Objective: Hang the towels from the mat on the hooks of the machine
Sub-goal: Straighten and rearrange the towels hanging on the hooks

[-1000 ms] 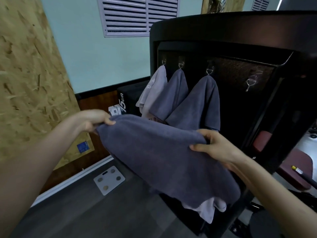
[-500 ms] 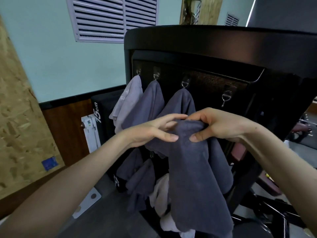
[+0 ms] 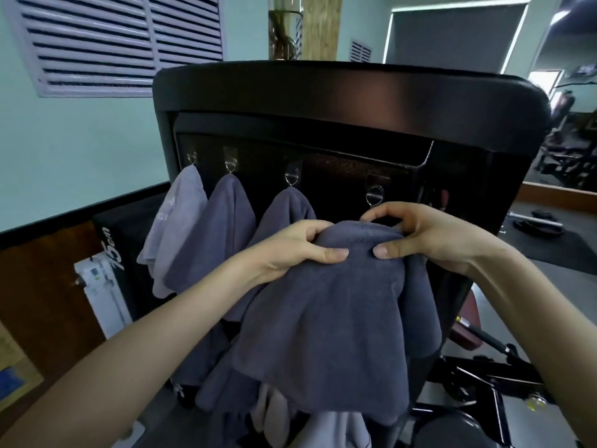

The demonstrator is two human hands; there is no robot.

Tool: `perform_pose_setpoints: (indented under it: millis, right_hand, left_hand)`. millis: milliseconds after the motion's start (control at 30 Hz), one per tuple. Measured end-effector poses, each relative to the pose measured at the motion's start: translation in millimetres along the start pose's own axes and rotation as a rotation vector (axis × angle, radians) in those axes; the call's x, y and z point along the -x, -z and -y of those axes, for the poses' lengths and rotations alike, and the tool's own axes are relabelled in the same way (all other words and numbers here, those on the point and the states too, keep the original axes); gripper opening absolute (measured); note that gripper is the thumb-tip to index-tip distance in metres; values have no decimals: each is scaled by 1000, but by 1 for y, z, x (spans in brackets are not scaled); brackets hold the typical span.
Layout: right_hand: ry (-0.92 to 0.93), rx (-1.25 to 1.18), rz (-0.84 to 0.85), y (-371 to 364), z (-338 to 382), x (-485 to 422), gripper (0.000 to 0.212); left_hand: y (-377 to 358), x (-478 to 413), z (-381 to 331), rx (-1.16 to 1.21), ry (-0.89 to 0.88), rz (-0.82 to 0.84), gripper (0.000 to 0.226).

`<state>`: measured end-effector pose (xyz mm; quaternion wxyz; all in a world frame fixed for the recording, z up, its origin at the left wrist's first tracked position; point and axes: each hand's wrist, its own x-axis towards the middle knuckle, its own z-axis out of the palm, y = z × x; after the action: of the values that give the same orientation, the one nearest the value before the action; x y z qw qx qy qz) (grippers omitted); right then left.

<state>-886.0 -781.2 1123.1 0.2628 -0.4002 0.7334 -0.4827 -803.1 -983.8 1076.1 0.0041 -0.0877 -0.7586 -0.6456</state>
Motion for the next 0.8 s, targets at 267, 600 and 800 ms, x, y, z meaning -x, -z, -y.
perform_pose_setpoints:
  millis: [267, 600, 800]
  right_hand:
    - [158, -118, -628, -13, -16, -20, 35]
    - [263, -24, -1173, -24, -33, -60, 9]
    - [206, 304, -1370, -39, -51, -63, 12]
  left_hand:
    - [15, -42, 3, 8, -107, -128, 26]
    - [-2, -90, 0, 53, -297, -483, 21]
    - [-18, -92, 17, -476, -439, -761, 28]
